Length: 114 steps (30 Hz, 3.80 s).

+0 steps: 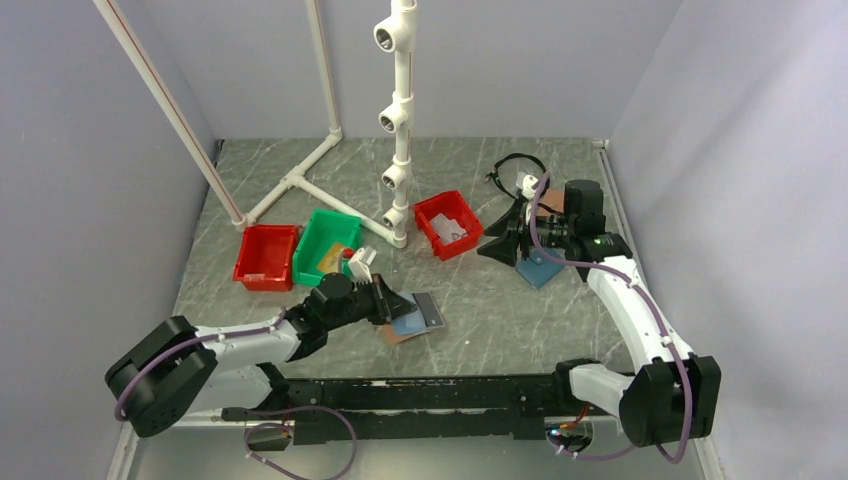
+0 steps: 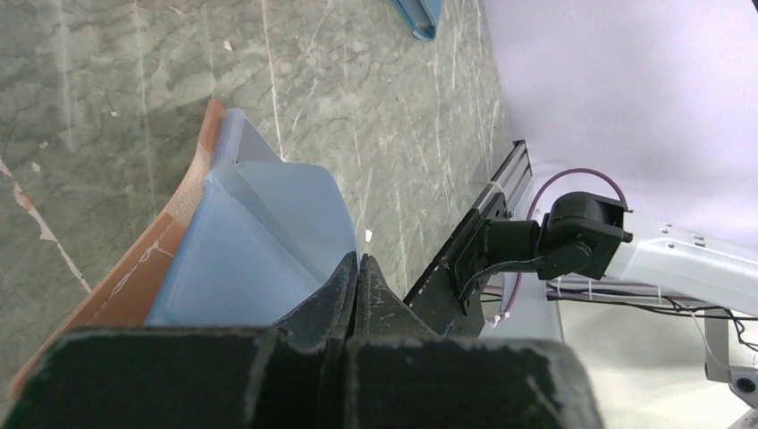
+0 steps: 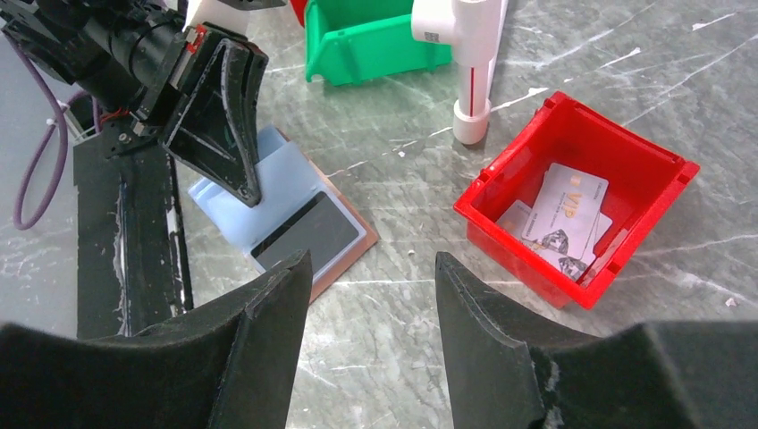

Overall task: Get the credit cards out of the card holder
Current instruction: Place the card holder at the center of the board, then reset both arms

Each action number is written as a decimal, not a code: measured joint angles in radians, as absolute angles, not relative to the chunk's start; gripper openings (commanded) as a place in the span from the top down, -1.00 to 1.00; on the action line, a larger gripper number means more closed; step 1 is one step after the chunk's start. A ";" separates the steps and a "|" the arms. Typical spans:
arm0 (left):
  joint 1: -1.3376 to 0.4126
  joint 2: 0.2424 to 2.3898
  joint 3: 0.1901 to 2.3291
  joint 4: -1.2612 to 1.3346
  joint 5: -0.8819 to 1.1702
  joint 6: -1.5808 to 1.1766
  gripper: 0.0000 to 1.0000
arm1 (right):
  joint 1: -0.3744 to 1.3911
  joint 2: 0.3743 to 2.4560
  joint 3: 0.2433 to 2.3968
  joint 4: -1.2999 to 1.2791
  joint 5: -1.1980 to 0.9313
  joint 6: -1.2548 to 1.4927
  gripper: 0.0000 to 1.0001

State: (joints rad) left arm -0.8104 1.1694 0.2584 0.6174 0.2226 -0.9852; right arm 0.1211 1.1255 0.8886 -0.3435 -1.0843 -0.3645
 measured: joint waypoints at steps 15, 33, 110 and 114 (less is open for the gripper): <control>-0.810 1.302 0.416 0.572 0.354 -0.883 1.00 | 0.121 1.167 0.889 -0.362 -1.077 -0.411 -0.11; -0.808 1.403 0.445 0.548 0.361 -0.772 1.00 | 0.121 1.236 0.905 -0.469 -1.026 -0.524 -0.11; -0.573 0.968 0.919 -0.608 -0.092 -0.101 -0.99 | 0.042 1.287 0.907 -0.693 -0.970 -0.933 -0.22; -0.559 0.944 0.919 -0.607 -0.091 -0.090 -0.99 | 0.030 1.288 0.908 -0.691 -0.966 -0.928 -0.22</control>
